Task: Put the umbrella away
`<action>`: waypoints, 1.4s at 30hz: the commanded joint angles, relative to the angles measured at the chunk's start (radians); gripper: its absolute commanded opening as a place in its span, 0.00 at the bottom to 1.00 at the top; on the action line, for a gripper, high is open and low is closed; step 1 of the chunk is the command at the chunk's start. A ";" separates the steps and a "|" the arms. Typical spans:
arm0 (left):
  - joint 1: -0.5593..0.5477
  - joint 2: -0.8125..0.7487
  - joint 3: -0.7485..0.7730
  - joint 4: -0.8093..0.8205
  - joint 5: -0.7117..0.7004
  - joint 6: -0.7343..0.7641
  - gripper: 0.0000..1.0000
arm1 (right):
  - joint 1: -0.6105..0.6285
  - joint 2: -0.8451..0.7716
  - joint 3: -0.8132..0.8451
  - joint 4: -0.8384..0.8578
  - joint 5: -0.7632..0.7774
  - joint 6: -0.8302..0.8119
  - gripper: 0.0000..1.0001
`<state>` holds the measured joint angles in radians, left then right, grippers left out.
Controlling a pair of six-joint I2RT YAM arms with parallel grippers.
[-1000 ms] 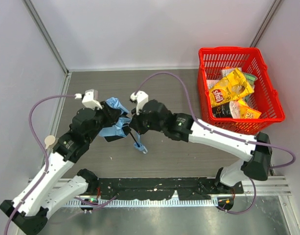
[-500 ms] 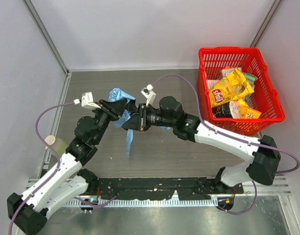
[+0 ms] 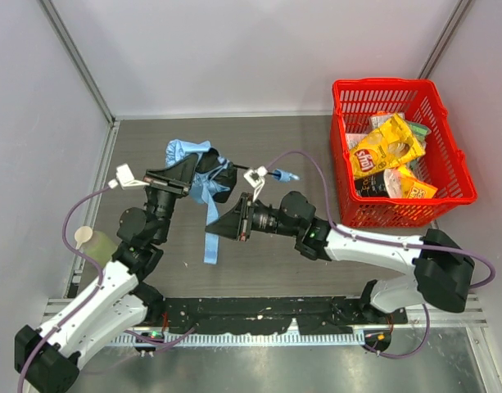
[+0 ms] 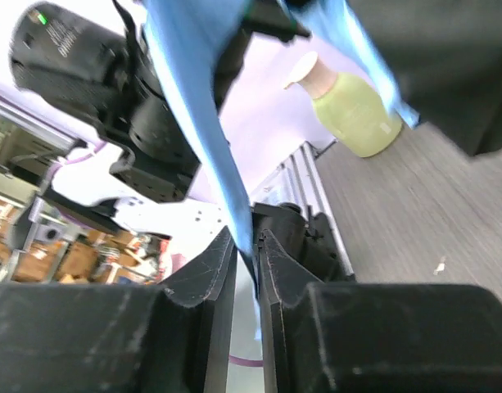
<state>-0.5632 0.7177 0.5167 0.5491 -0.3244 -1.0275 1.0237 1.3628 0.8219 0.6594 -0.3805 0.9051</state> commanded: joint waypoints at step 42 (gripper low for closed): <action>-0.021 0.077 0.365 -0.399 -0.231 0.270 0.00 | 0.171 0.145 0.287 -0.523 1.041 -0.729 0.65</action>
<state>-0.5819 0.8318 0.8322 0.0906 -0.5320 -0.7750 1.2564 1.5383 1.0916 0.0467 0.7177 0.2428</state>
